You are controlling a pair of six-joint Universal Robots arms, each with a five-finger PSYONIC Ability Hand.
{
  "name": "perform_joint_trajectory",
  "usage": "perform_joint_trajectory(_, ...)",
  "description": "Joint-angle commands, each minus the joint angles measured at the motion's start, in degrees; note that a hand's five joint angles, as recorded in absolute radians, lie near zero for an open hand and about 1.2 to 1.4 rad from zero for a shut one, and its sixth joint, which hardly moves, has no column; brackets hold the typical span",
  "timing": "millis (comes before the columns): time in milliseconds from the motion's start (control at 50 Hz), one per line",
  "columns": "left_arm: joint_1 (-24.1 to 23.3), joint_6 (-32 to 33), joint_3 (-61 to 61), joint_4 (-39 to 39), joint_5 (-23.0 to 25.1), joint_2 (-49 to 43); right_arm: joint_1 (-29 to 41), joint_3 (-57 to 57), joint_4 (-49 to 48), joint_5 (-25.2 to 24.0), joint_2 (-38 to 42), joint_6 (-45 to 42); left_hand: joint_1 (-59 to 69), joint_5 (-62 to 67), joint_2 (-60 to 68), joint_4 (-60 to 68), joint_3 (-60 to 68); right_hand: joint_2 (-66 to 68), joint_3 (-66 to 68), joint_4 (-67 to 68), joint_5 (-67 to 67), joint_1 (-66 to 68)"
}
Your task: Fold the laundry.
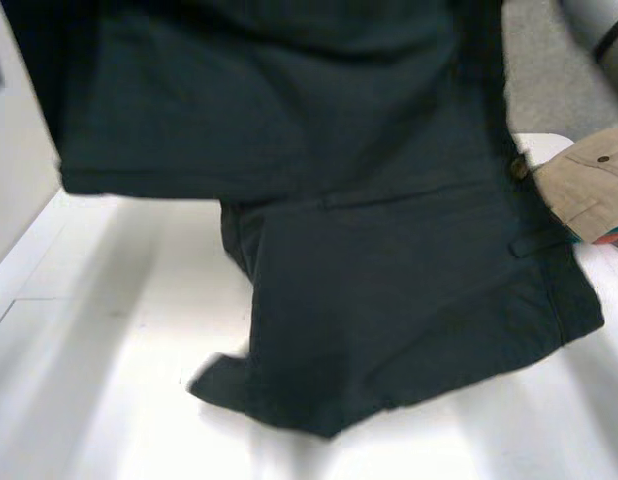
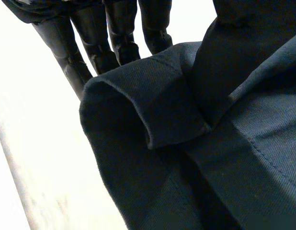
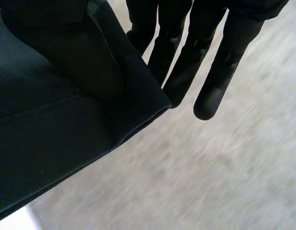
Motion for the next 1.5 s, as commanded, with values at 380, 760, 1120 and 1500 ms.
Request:
perform_joint_trajectory(380, -4.35, 2.5, 12.55, 10.7, -12.87, -33.13, 4.69, -1.88, -20.95, 18.72, 26.0, -7.74, -54.99, -55.67, -58.57, -58.7, -58.25, -57.04, -57.99, -58.46, -56.98, -51.97)
perform_joint_trajectory(760, -8.31, -0.84, -40.72, -7.7, -1.37, -7.36, -7.26, 37.67, 7.47, -12.04, 8.23, -22.24, -43.84, -44.53, -47.43, -47.55, -47.11, -34.5, -35.45, -35.92, -34.44, -29.43)
perform_joint_trajectory(1120, -10.24, -0.75, -42.41, 10.07, -1.89, -15.88, -7.18, 43.49, -13.02, -14.16, 14.38, -17.32, -27.06, -27.74, -30.64, -30.77, -30.32, 4.76, 3.81, 3.35, 4.82, 9.83)
perform_joint_trajectory(1500, -15.33, 11.02, -39.86, 11.32, -11.91, -8.17, -7.0, 47.35, -5.05, -8.97, -1.07, -17.23, 15.01, 14.33, 11.43, 11.3, 11.75, 12.96, 12.01, 11.54, 13.02, 18.03)
